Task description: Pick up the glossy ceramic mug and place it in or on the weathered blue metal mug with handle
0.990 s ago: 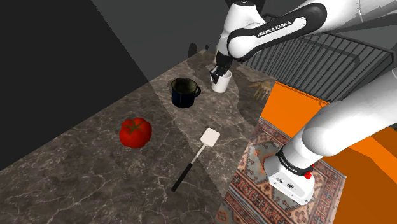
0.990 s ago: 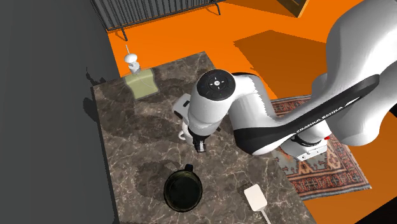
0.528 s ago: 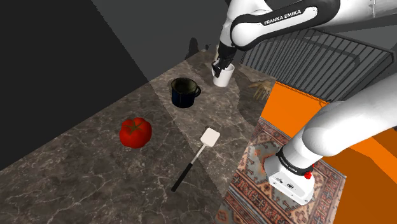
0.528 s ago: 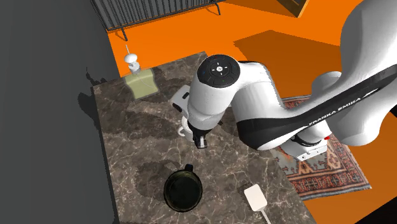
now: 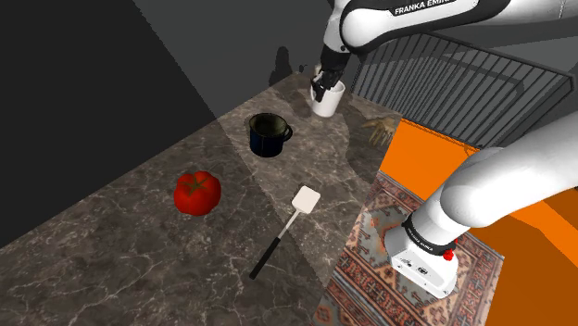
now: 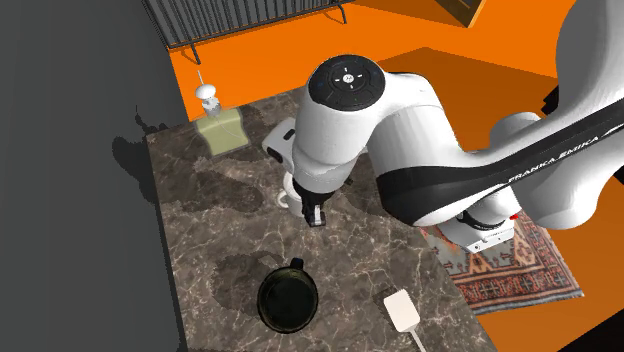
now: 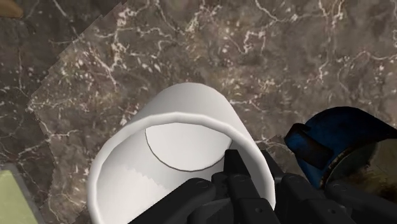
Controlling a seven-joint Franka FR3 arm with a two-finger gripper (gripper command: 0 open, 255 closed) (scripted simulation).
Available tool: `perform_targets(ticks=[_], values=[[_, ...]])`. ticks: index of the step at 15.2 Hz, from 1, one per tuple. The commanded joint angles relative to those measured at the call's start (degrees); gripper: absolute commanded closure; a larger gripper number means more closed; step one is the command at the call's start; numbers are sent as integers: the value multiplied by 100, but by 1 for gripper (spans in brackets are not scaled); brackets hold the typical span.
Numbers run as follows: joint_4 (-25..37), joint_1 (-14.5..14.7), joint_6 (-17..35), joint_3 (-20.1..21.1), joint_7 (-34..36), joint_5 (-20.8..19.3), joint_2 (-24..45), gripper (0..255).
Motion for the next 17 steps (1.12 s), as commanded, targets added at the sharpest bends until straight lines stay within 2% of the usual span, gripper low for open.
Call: perform_targets(ticks=[1,10,17], values=[[130,2,-186,-5,-18,10,-56,255],[663,8,-857,-18,-72,38,-195,255],[1594,303,-1082,624,864,27,570,255]])
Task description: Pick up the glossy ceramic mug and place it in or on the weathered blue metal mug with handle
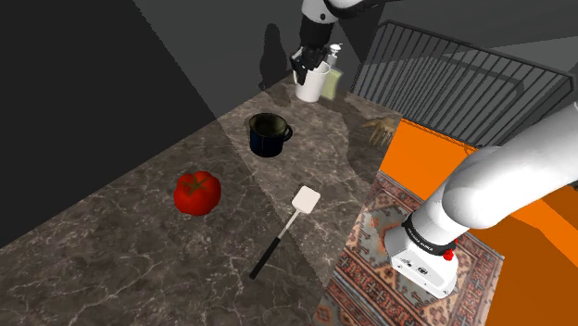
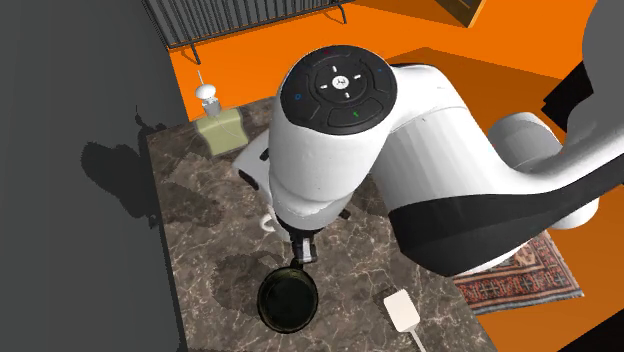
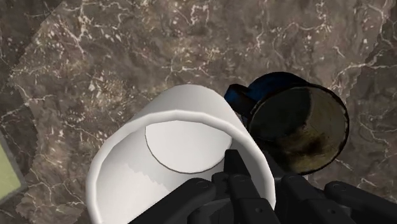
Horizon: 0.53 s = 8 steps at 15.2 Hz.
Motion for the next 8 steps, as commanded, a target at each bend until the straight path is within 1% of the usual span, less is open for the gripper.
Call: perform_targets(ticks=[1,6,8], values=[[380,80,-109,182,283,-34,290,255],[1281,297,-363,580,953,-212,1008,255],[1768,416,-516,745,1262,-339,1388,255]])
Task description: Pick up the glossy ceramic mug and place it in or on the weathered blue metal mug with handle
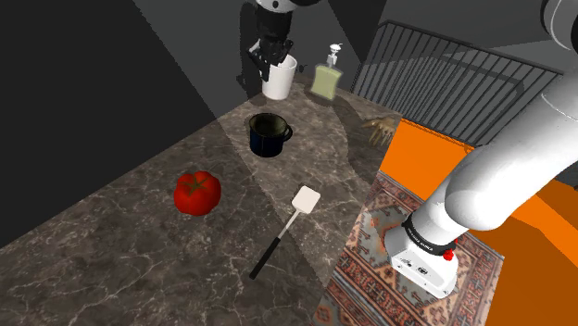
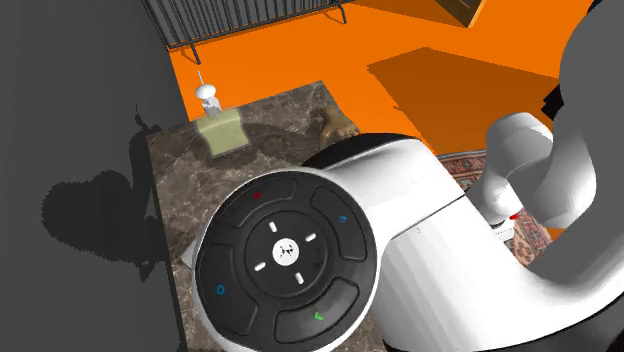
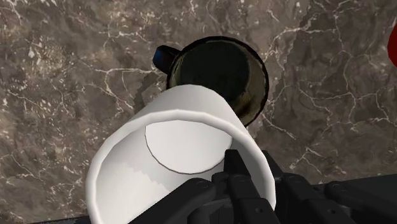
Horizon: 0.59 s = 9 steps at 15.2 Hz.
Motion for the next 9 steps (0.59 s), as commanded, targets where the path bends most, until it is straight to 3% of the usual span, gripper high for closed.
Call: perform_targets(ticks=[1,9], values=[[181,63,1,80,177,-69,203,255],[-352,64,600,79,258,-120,276,255]])
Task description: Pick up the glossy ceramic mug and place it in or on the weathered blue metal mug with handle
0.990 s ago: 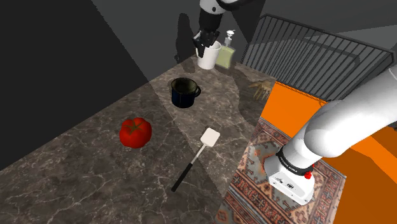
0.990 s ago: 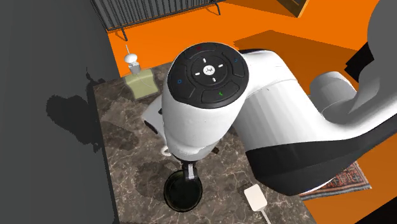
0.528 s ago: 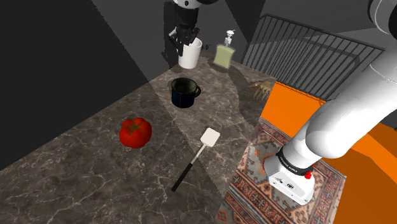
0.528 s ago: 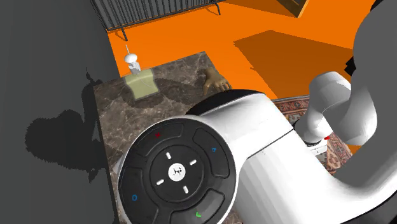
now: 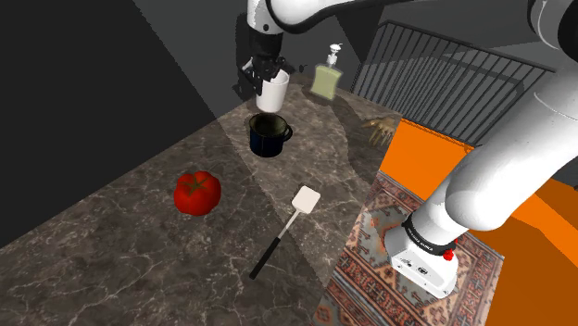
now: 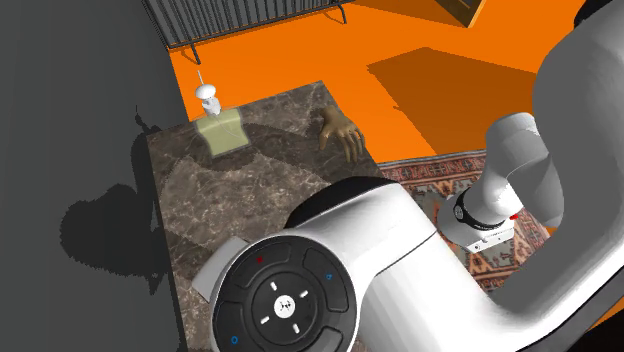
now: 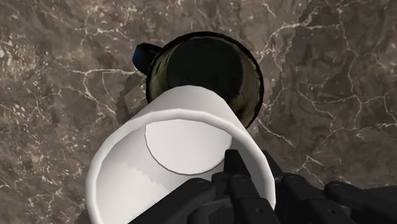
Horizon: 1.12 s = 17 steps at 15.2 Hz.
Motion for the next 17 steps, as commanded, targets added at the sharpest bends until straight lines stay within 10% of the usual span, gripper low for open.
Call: perform_targets(ticks=[1,17], values=[[-106,-3,146,-3,18,-21,37,255],[-526,-2,706,-2,123,-112,192,255]])
